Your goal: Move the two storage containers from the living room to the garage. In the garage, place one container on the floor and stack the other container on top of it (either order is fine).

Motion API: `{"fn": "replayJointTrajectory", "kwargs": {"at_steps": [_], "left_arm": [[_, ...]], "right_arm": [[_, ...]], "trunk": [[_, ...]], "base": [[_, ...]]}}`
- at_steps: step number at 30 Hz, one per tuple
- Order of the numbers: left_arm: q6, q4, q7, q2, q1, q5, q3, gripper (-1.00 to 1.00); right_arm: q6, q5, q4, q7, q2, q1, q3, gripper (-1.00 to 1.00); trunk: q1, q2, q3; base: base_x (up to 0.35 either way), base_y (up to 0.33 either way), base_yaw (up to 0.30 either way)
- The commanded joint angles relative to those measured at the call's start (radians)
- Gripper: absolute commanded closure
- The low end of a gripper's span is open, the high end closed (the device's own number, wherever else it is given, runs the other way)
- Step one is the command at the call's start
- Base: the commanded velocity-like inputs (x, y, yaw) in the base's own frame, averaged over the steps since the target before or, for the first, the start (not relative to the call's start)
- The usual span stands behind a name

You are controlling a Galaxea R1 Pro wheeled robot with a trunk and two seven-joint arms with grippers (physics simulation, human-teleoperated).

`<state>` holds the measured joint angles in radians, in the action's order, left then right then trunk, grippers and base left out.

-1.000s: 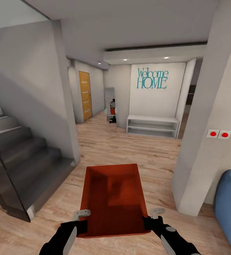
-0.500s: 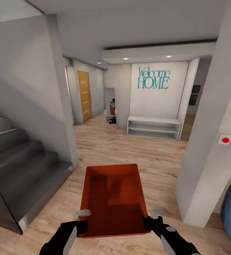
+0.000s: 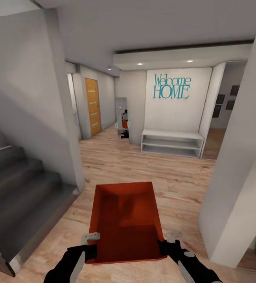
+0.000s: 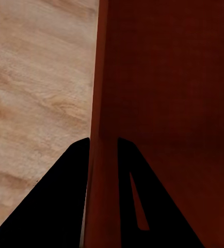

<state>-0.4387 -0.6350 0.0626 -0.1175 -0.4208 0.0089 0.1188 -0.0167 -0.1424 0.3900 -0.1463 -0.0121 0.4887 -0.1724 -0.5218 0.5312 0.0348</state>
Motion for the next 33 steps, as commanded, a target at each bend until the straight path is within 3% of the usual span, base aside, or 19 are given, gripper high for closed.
{"fn": "replayJointTrajectory", "kwargs": {"at_steps": [1,33], "left_arm": [[0.049,-0.003,0.031,-0.001,-0.001,-0.050,0.001,1.00],[0.049,-0.003,0.031,-0.001,-0.001,-0.050,0.001,1.00]], "right_arm": [[-0.002,-0.008,-0.004,0.001,-0.002,0.001,-0.025,1.00],[-0.002,-0.008,-0.004,0.001,-0.002,0.001,-0.025,1.00]], "trunk": [[-0.001,0.002,0.002],[-0.001,0.002,0.002]], "base": [[0.325,0.000,0.000],[0.325,0.000,0.000]]}}
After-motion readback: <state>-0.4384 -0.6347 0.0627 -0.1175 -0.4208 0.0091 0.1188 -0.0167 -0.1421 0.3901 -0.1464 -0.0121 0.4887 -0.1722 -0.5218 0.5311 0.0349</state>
